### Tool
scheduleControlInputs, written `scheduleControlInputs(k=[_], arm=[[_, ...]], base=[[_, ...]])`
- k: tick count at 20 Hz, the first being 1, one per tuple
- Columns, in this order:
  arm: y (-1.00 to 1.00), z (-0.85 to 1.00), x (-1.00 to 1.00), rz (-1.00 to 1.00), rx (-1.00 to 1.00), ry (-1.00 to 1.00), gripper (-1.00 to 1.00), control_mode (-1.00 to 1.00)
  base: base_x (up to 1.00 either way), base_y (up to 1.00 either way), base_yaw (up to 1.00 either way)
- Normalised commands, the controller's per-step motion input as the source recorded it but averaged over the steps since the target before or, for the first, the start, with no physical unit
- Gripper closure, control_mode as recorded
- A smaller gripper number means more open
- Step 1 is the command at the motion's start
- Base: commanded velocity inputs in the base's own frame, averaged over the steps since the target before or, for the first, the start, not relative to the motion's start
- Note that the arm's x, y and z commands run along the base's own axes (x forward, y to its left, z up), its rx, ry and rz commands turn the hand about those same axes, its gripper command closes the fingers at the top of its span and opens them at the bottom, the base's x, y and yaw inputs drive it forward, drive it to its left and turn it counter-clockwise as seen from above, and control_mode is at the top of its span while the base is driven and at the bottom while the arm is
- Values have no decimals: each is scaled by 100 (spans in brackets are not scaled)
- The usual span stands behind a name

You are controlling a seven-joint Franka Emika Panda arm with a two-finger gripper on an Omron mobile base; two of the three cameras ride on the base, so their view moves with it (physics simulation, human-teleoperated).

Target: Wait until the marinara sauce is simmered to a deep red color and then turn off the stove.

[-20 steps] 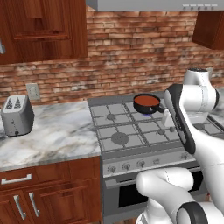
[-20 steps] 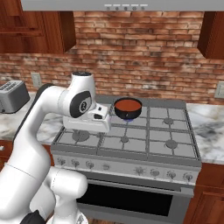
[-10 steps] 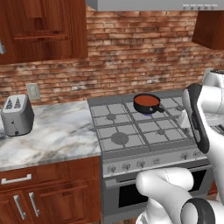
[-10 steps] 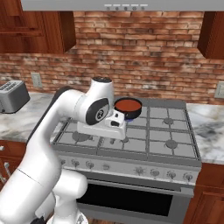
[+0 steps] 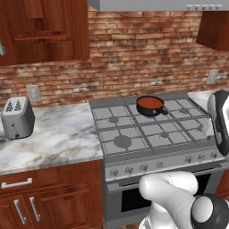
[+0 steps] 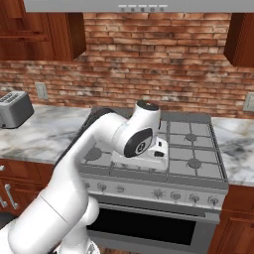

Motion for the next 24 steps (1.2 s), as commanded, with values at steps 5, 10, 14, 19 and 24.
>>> scheduleControlInputs(k=[5, 10, 14, 19, 24], arm=[[-42, -34, 0, 4, 0, -3, -100, -100], [-33, -39, -1, 0, 0, -8, -100, -100], [-39, -40, -5, 1, 0, -15, -100, -100], [-28, -34, -9, 4, 0, -24, -100, -100], [-17, -29, -27, 0, 0, -33, -100, -100]], base=[[0, 0, 0], [0, 0, 0], [0, 0, 0], [0, 0, 0], [0, 0, 0]])
